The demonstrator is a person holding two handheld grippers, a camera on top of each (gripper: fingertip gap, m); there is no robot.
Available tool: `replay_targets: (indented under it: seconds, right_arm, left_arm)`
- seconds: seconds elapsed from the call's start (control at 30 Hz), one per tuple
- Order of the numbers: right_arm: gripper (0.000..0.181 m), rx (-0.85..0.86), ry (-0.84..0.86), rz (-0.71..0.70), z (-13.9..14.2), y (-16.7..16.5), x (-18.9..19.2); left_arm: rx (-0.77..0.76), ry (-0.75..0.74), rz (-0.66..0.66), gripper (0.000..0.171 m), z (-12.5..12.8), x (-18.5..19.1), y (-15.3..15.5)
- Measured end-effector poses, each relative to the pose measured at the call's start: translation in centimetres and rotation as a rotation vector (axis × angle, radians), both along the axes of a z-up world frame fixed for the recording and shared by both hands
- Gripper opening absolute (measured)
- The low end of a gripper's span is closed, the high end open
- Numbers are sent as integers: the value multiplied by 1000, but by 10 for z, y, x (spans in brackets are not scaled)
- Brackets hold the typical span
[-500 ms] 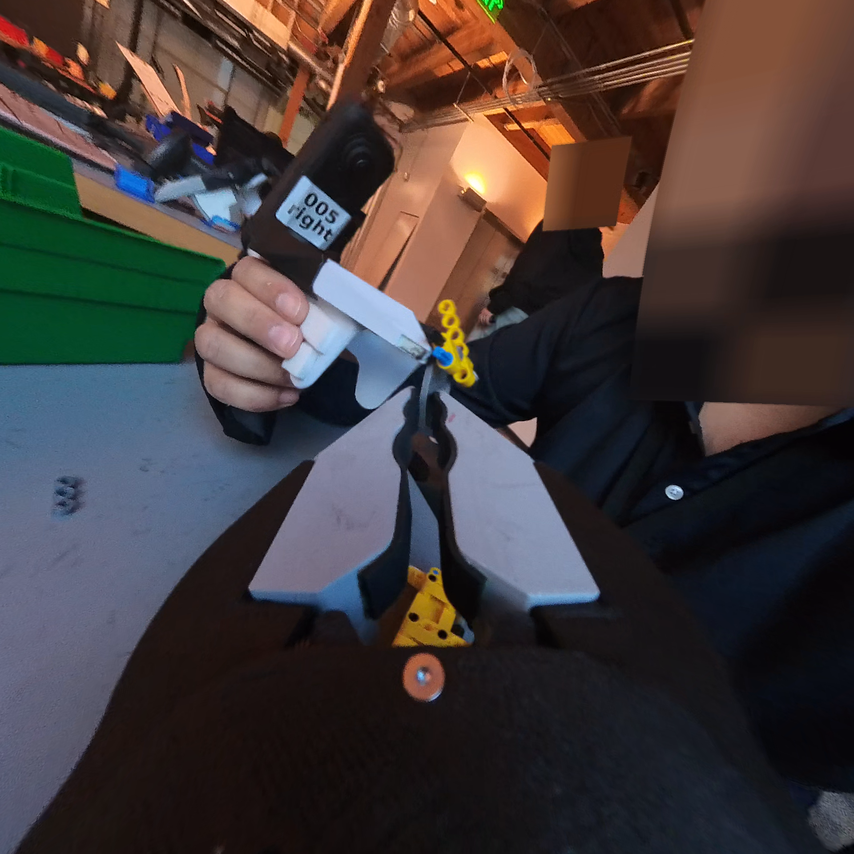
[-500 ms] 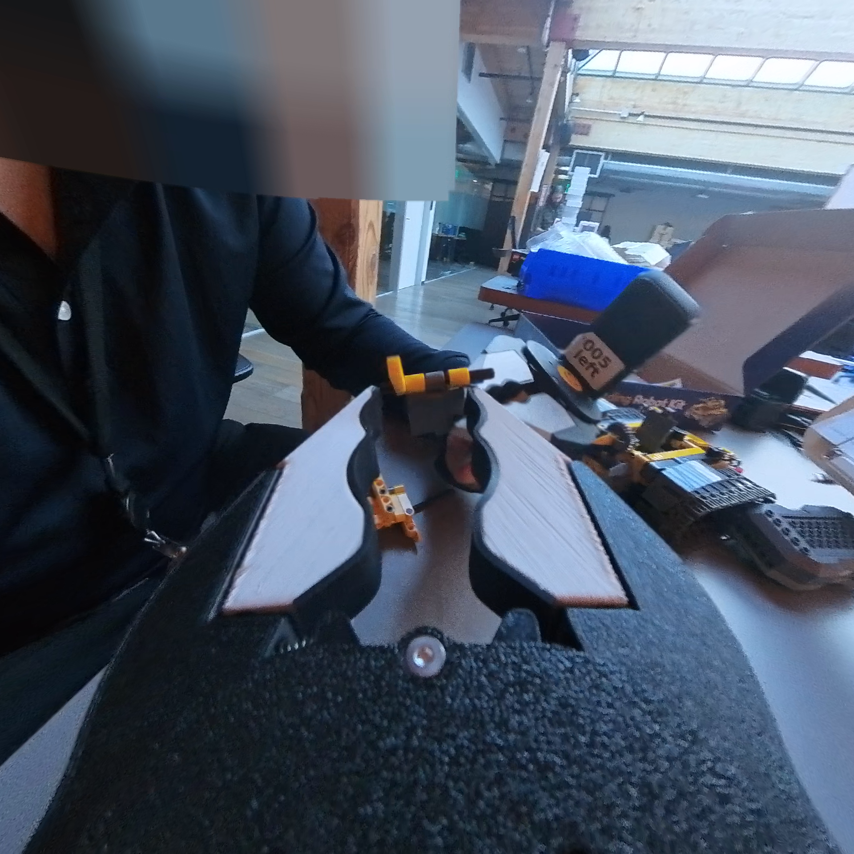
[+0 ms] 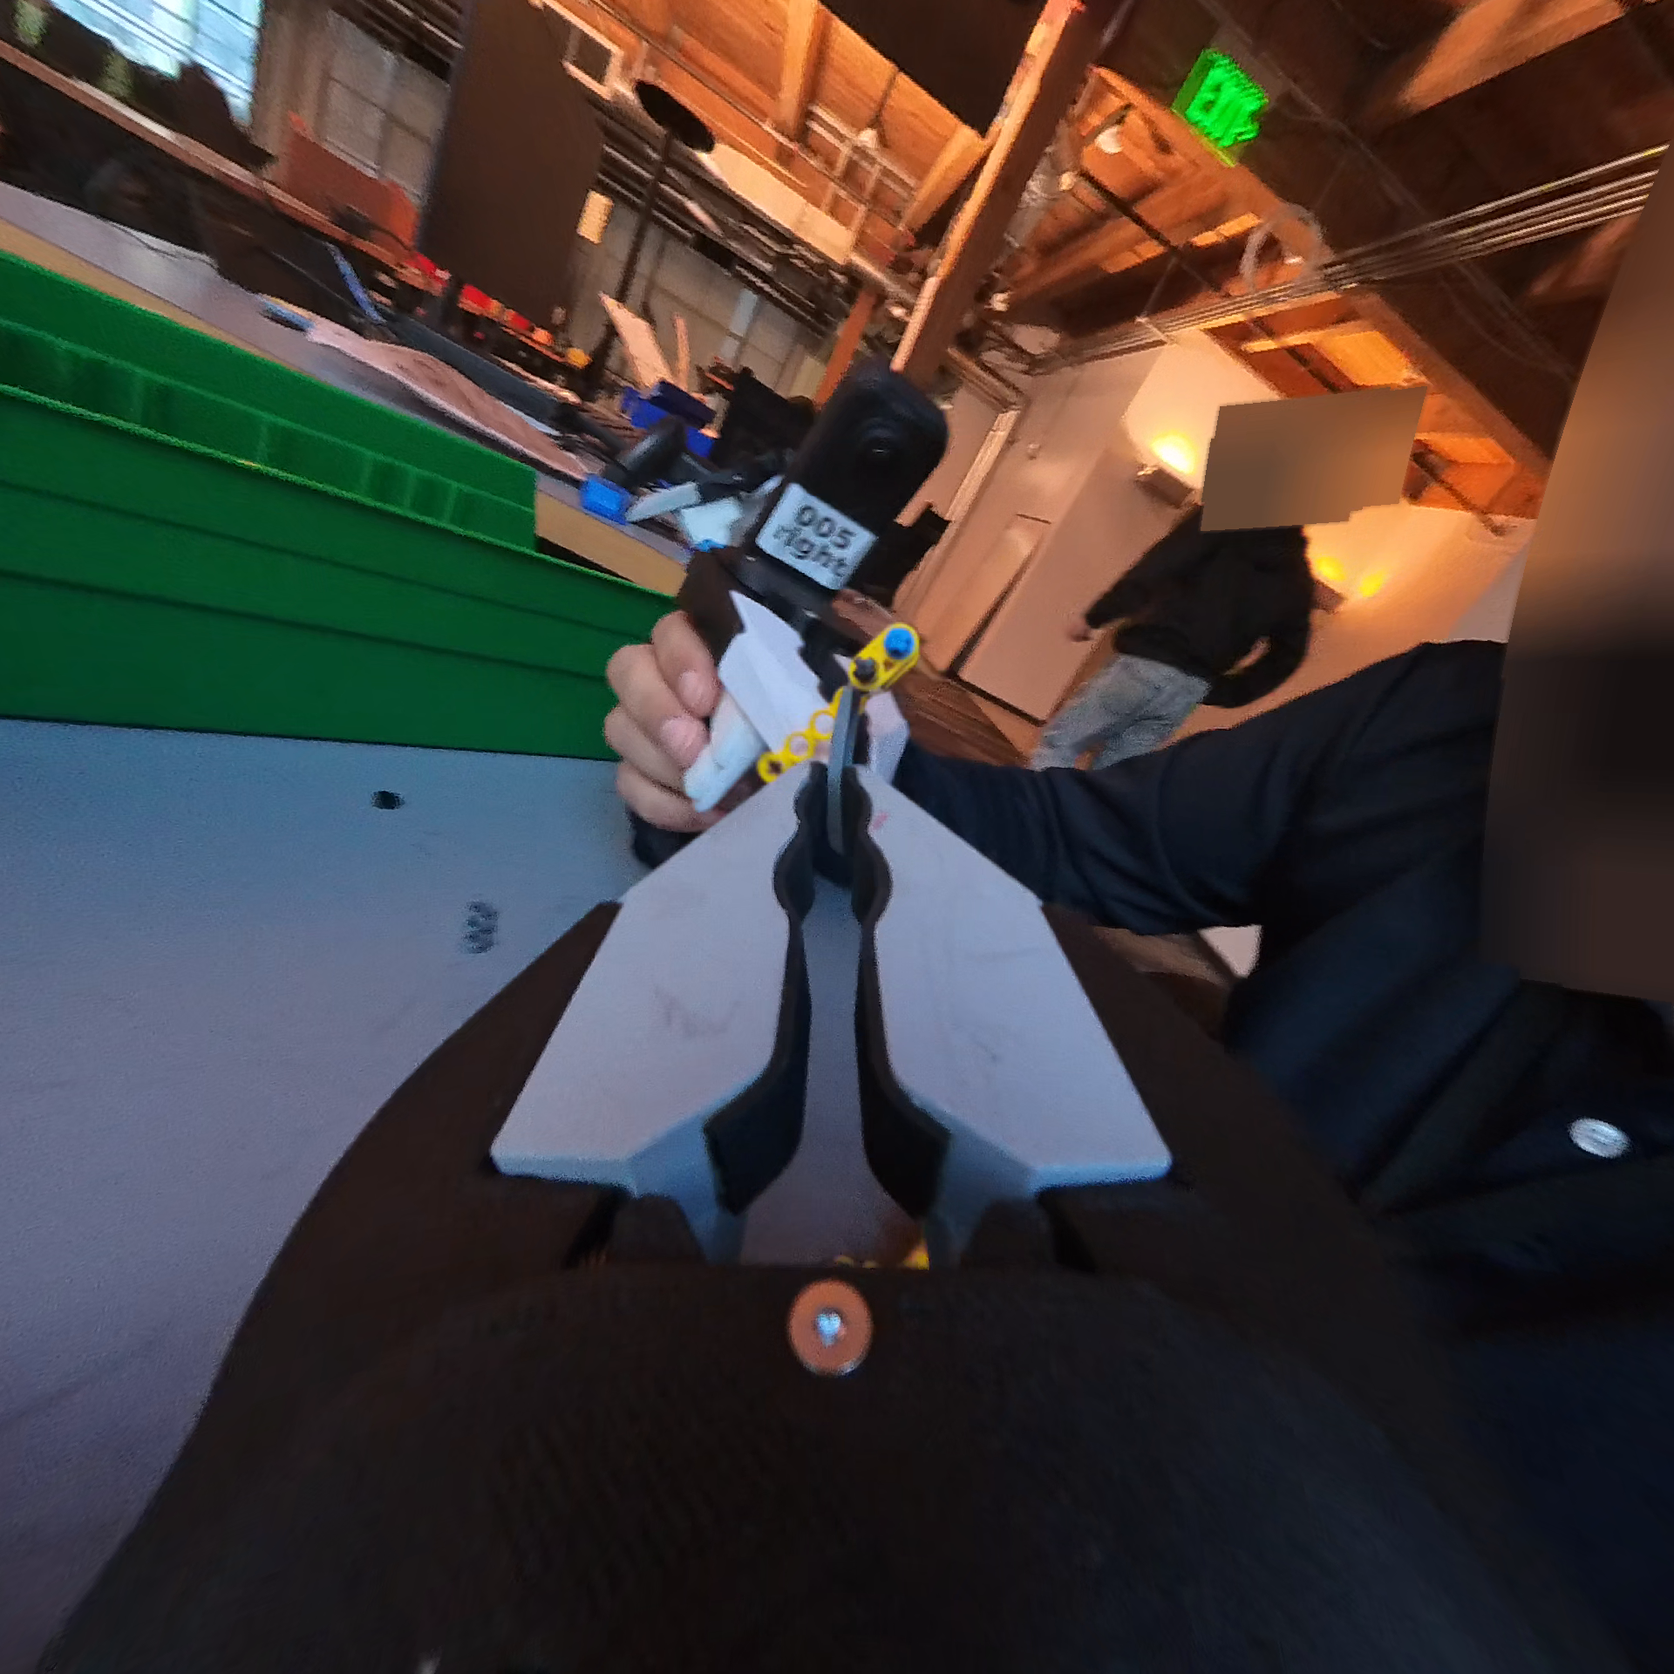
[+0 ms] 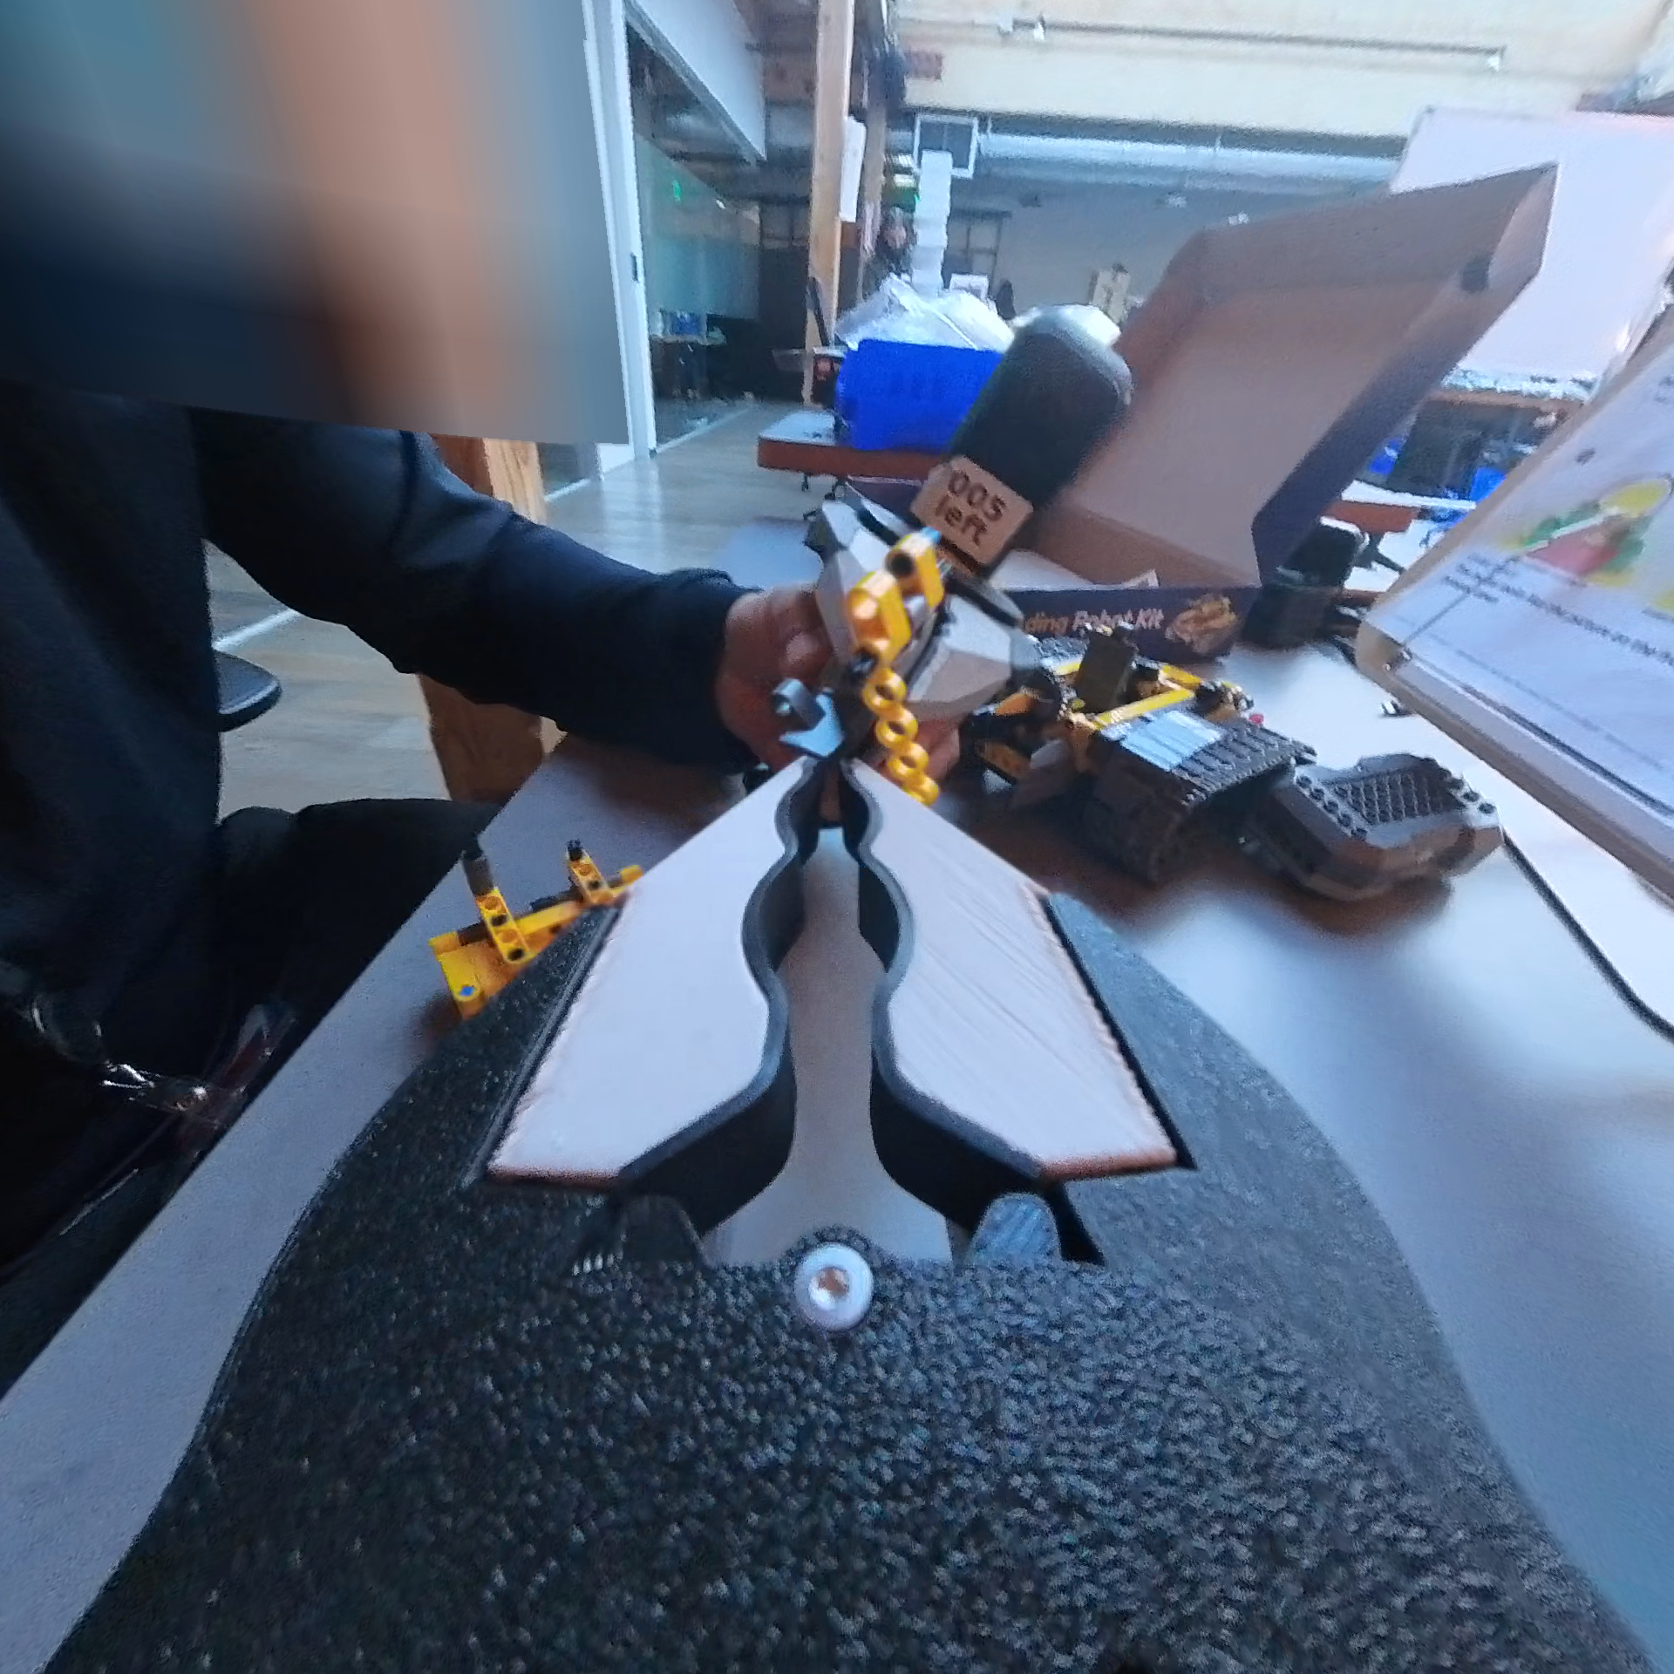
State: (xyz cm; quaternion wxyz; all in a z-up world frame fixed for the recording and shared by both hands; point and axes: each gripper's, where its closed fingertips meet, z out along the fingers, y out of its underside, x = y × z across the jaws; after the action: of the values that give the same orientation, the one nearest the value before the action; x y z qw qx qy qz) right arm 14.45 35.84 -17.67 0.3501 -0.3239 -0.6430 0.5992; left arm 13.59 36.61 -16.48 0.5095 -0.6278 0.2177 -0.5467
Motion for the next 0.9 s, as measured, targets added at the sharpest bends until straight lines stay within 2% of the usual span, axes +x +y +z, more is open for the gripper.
replay_targets:
  seconds: [0.13, 0.23, 0.37, 0.47, 0.57, 0.63, 0.77, 0.9]
  right_arm:
    - [13, 4, -73, -44, -12, 6, -8]
    - [24, 8, -106, -128, -17, 19, -14]
    - [39, 11, -93, -209, -13, 31, -18]
    - [41, 2, -52, -220, -6, 33, -17]
    - [46, -12, 2, -198, 6, 31, -12]
    - [51, -34, 21, -165, 12, 26, -8]
    - [38, -95, -16, -83, 11, 16, -5]
    - [20, -69, -3, -144, 9, 25, -8]
  left_arm:
    - [62, 140, 121, 1, -8, -6, 10]
    - [82, 172, 187, 0, -7, -12, 15]
    - [0, 99, 148, 0, -10, -12, 16]
    - [-25, 88, 84, 0, -13, -5, 10]
    - [1, 138, 79, 0, -17, -1, 9]
    - [66, 226, 119, 0, -19, -3, 10]
    - [294, 495, 292, 0, -19, -14, 18]
    - [306, 513, 298, 0, -20, -9, 18]
